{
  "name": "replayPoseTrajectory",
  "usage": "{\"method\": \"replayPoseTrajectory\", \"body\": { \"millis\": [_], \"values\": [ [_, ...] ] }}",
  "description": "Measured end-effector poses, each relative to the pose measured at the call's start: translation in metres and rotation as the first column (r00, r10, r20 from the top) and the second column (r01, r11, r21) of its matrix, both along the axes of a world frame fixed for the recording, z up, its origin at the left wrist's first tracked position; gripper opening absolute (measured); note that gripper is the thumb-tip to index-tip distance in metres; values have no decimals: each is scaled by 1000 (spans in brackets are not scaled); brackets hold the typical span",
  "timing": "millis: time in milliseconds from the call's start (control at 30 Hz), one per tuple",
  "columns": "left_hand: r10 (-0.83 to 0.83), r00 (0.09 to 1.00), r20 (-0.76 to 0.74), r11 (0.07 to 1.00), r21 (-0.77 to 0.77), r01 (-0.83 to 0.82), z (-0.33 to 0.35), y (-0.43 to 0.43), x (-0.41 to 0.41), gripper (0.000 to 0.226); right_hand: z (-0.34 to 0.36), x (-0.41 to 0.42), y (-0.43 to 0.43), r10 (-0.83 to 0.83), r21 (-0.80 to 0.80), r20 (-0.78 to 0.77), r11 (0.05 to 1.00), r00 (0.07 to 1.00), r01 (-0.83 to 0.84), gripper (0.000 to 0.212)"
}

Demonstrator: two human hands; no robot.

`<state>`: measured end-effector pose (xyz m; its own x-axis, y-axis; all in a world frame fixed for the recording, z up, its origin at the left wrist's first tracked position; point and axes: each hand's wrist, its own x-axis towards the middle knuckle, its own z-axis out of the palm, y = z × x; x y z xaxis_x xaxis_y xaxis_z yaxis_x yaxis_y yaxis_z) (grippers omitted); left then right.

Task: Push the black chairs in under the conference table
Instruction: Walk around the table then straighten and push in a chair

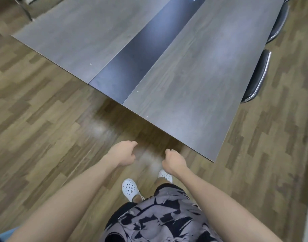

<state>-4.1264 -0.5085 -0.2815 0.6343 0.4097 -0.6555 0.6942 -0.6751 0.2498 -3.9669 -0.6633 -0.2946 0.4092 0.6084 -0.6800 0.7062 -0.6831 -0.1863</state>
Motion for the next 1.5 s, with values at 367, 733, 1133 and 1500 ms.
{"method": "replayPoseTrajectory", "body": {
  "millis": [367, 733, 1133, 1500],
  "values": [
    [39, 999, -24, 999, 21, -38, 1, 38, -4, 49, -14, -8, 48, 73, 46, 31, 996, 997, -75, 34],
    [-7, 1000, 4, 997, 74, 6, 13, 84, 20, 46, -11, 0, 113, 152, 136, -12, 979, 988, -149, 32],
    [-78, 996, 32, 994, 76, 76, 6, 172, -6, 46, -9, -30, 204, 166, 62, -14, 984, 986, -165, 27],
    [-167, 983, 72, 985, 56, 163, 3, 286, -94, 44, -6, -118, 311, 10, 62, -47, 998, 999, -7, 32]
  ]
}}
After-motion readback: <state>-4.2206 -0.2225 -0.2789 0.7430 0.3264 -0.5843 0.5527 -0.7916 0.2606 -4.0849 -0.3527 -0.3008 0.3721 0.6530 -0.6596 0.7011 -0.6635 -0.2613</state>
